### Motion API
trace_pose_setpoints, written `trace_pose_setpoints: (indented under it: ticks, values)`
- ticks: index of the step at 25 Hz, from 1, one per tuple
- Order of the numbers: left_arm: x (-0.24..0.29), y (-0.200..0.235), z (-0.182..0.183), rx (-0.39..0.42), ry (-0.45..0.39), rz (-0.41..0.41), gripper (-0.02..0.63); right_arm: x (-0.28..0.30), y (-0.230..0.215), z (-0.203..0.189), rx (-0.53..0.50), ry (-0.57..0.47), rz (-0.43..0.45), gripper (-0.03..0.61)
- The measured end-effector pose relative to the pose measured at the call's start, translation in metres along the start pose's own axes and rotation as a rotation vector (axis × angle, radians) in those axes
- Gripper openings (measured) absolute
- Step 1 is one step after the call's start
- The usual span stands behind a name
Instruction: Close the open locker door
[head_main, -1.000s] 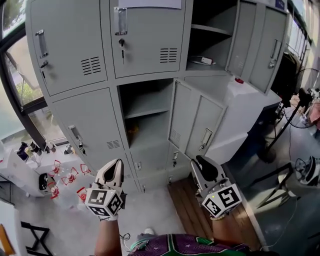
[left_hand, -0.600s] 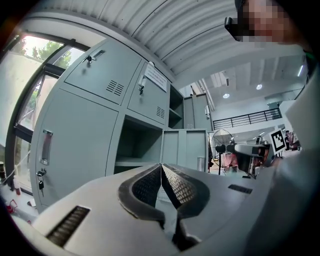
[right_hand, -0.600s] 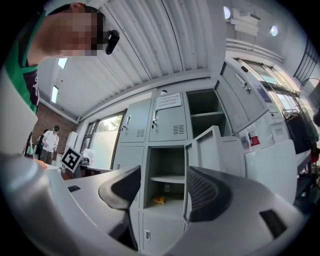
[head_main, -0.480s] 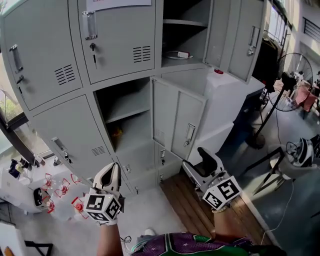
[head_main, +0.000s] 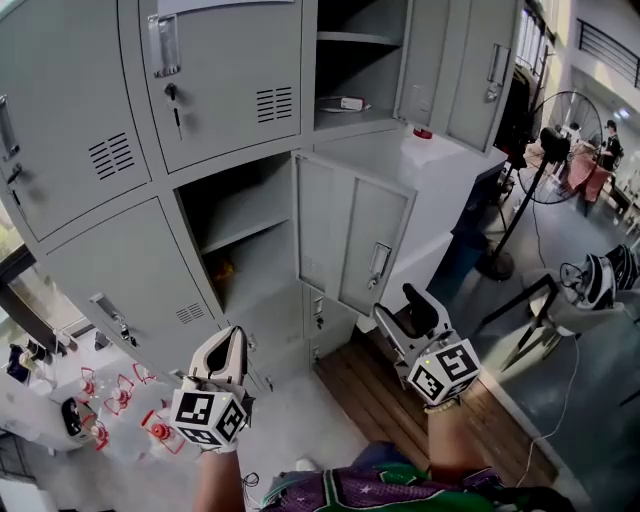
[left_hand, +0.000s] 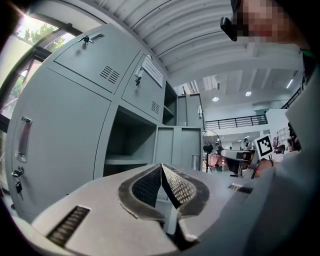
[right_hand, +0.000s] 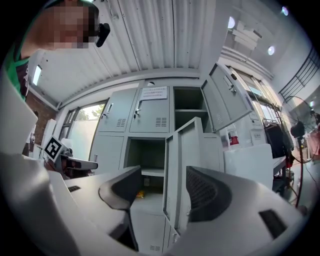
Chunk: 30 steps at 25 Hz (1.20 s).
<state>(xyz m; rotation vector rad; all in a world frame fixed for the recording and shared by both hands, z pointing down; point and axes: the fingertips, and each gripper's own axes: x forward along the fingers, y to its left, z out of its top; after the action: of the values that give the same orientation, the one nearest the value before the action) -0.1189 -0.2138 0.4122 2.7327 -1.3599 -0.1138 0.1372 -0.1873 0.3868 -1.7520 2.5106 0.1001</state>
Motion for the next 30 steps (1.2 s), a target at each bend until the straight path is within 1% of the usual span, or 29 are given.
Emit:
trace_pose_setpoints:
  ticks: [2,5,10,14,20,25,30]
  values:
    - [0.005,0.001,0.001,-0.004,-0.003,-0.009,0.023,0.003,-0.004,-0.004,-0.004,0.015,-0.01,0.27]
    - [0.009,0.002,0.0,-0.006,-0.003,-0.005,0.023,0.013,-0.012,-0.011,-0.017,0.03,-0.002,0.269]
    - [0.021,0.002,0.004,0.017,0.004,0.032,0.023,0.029,-0.038,-0.019,-0.013,0.045,-0.001,0.27]
    - [0.036,-0.005,0.008,0.036,0.001,0.058,0.023,0.038,-0.063,-0.023,-0.003,0.05,0.019,0.27]
    - [0.068,-0.026,0.007,0.044,0.001,0.06,0.023,0.052,-0.085,-0.031,0.002,0.054,0.075,0.268]
    - [0.089,-0.042,0.004,0.05,0.01,0.07,0.023,0.066,-0.09,-0.039,0.026,0.065,0.161,0.267]
    - [0.104,-0.054,0.0,0.052,0.014,0.092,0.023,0.077,-0.095,-0.05,0.028,0.065,0.213,0.262]
